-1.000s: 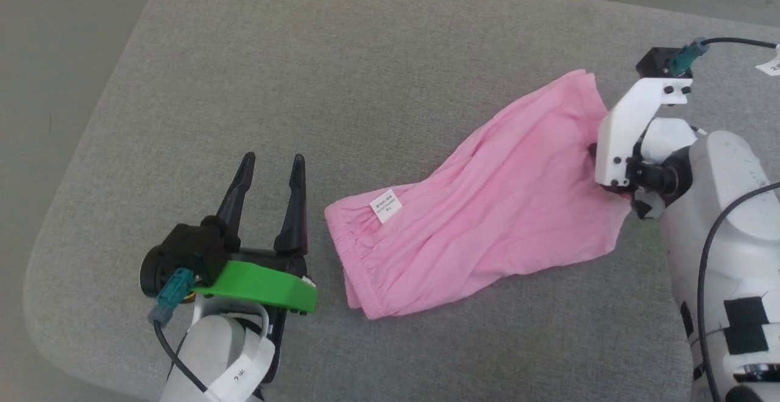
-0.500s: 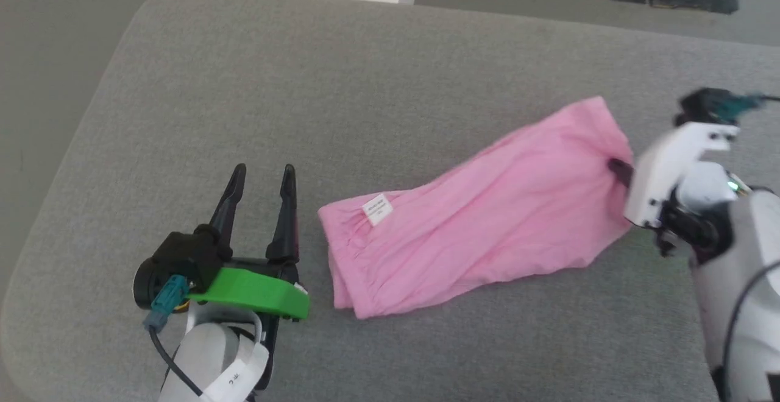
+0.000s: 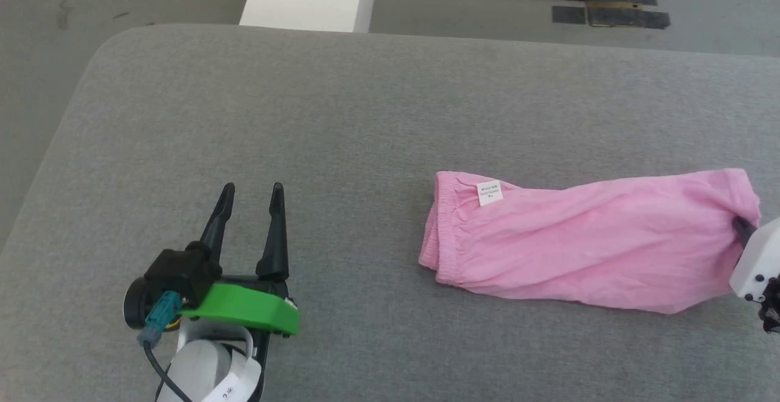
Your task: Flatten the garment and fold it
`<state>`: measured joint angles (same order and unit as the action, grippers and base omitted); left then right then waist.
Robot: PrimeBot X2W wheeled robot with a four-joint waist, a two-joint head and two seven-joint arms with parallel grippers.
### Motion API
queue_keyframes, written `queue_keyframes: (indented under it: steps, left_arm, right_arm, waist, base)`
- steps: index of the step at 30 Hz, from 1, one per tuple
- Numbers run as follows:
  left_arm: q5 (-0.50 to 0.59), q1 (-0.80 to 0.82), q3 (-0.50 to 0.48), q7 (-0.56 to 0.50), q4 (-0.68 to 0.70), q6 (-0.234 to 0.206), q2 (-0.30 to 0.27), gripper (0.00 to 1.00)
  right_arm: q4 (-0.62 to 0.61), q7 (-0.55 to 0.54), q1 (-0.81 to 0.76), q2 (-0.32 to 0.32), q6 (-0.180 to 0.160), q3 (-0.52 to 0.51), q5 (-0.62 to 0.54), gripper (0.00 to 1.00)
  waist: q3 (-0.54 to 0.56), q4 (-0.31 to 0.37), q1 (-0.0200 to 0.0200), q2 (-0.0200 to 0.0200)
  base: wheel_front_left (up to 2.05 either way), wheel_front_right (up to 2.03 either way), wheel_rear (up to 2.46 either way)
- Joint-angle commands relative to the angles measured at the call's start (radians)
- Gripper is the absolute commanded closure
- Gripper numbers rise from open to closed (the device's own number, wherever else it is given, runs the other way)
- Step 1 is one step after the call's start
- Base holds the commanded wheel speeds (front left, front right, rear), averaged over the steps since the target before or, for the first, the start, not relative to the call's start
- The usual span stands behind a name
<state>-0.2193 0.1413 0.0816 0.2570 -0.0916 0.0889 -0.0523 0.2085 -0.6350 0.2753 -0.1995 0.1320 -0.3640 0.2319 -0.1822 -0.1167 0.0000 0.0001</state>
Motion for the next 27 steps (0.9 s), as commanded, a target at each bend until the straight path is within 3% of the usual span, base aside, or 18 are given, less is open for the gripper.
queue_keyframes:
  steps: [1, 8, 14, 20, 27]
  left_arm:
    - [0.008, -0.015, -0.005, 0.005, -0.004, 0.006, 0.002, 0.00]
    - [0.014, -0.025, -0.011, 0.005, -0.011, 0.012, 0.002, 0.00]
    - [0.011, -0.020, -0.001, 0.005, -0.017, 0.014, 0.002, 0.00]
    - [0.017, -0.026, -0.006, 0.005, -0.015, 0.010, 0.002, 0.00]
    - [0.010, -0.009, 0.003, 0.005, -0.011, 0.010, 0.002, 0.00]
  right_arm:
    - [-0.030, -0.001, -0.015, 0.004, -0.001, 0.000, -0.026, 1.00]
    - [-0.139, -0.015, -0.030, 0.012, -0.001, 0.075, -0.073, 1.00]
    - [-0.251, -0.046, -0.021, -0.014, -0.001, 0.211, -0.118, 1.00]
    - [-0.332, -0.130, 0.029, -0.023, -0.001, 0.464, -0.117, 1.00]
    - [-0.221, -0.166, 0.146, -0.004, -0.001, 0.728, -0.101, 1.00]
  waist:
    - [0.010, 0.019, 0.0000, -0.0001]
    - [0.016, 0.033, 0.0000, -0.0001]
    - [0.026, 0.008, 0.0000, -0.0001]
    - [0.033, -0.011, 0.0000, -0.0001]
    - [0.011, -0.039, 0.0000, -0.0001]
  base:
    - [0.00, 0.00, 0.00]
    - [0.00, 0.00, 0.00]
    - [0.00, 0.00, 0.00]
    - [0.00, 0.00, 0.00]
    - [0.00, 0.00, 0.00]
